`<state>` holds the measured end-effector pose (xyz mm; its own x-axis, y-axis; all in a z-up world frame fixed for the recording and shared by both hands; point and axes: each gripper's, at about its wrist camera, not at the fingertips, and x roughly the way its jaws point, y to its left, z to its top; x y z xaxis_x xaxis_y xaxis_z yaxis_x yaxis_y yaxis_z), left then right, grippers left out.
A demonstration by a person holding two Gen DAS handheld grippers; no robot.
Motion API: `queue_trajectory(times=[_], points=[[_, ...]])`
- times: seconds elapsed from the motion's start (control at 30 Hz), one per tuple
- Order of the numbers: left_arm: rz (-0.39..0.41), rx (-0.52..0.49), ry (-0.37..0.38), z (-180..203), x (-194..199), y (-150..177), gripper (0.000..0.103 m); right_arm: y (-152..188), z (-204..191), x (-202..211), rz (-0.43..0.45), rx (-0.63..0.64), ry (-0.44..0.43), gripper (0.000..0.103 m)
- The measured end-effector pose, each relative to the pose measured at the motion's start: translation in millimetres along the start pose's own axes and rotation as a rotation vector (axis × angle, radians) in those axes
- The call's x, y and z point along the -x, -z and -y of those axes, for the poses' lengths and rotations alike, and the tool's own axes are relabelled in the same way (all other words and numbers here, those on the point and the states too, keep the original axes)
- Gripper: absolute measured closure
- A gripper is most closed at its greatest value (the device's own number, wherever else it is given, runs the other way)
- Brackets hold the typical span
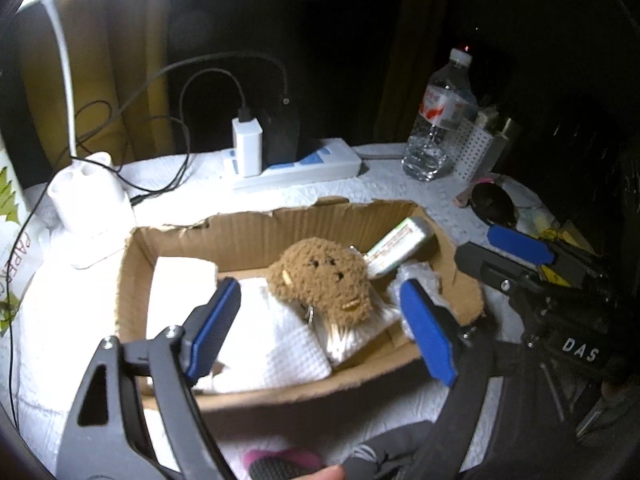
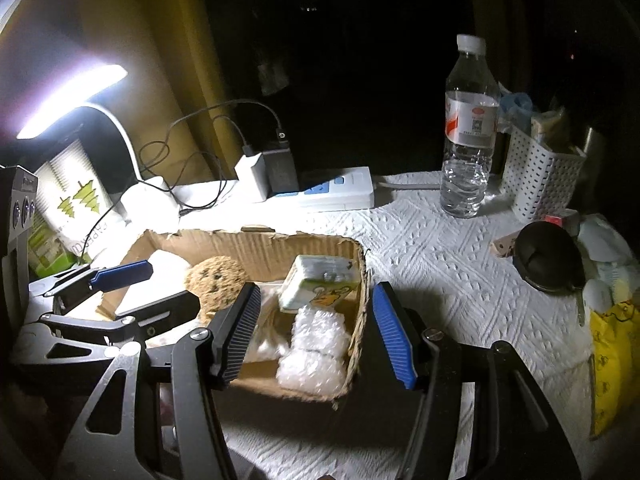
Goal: Organize soft objects
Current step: 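Release the teddy bear and tissue pack in the box and withdraw both tools, then grasp the pink plush toy with left tool while right grasps the grey gloves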
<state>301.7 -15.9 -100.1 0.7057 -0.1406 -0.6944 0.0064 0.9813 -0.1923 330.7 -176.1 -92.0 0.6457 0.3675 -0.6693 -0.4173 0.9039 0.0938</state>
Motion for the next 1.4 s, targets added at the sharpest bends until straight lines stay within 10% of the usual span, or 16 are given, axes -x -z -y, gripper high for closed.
queue_trajectory(times=[1.4], points=[[-0.017,0.075,-0.028,-56.1,69.7,114.2,0.02,98.9,-69.8,21.4,-0.106,0.023,-0.006,0.033]])
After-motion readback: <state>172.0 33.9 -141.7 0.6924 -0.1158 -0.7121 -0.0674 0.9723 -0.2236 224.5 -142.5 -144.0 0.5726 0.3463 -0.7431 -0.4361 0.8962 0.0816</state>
